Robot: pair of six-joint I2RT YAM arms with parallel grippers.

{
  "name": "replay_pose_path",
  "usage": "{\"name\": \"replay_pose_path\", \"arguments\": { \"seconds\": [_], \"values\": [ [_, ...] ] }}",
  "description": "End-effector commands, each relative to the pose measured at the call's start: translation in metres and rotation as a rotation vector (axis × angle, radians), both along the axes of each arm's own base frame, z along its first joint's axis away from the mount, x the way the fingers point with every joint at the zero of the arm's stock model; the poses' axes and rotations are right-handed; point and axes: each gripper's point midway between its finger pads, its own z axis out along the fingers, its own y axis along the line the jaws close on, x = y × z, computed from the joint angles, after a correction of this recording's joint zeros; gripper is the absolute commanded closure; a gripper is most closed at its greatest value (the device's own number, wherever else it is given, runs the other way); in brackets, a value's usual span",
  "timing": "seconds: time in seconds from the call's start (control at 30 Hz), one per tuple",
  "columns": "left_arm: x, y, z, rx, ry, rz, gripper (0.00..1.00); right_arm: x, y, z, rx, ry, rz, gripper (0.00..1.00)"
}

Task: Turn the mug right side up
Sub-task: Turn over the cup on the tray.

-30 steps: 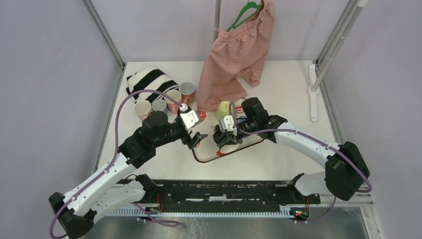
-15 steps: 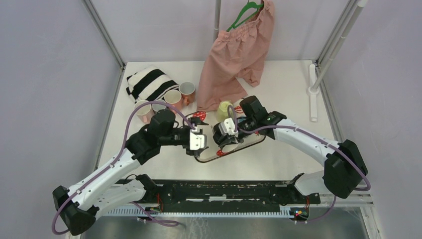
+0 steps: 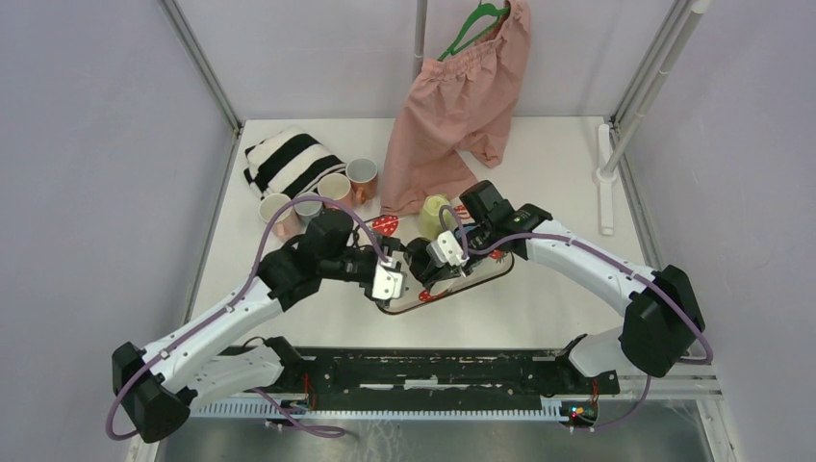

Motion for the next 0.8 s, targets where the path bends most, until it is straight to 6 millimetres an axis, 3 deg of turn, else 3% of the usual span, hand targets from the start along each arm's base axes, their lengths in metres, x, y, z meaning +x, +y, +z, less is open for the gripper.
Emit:
{"name": "replay_pose_path", "arguments": {
  "seconds": [0.0,0.33,0.63,0.77],
  "values": [
    [-0.003,-0.009,0.015,-0.028,-0.065,-0.072,0.23,-0.007,0.011,0.043,0.171,-0.084,0.107,1.00],
    [-0.005,-0.021,0.000,0.018,-0.055,-0.111,0.30,-0.010,0.014,0.051,0.211,-0.075,0.139,1.00],
    [-0.004,-0.029,-0.012,0.055,-0.051,-0.117,0.57,-0.010,0.015,0.052,0.218,-0.077,0.141,1.00],
    [-0.003,-0.029,-0.016,0.076,-0.054,-0.114,0.65,-0.008,0.016,0.050,0.215,-0.079,0.138,1.00]
  ]
}}
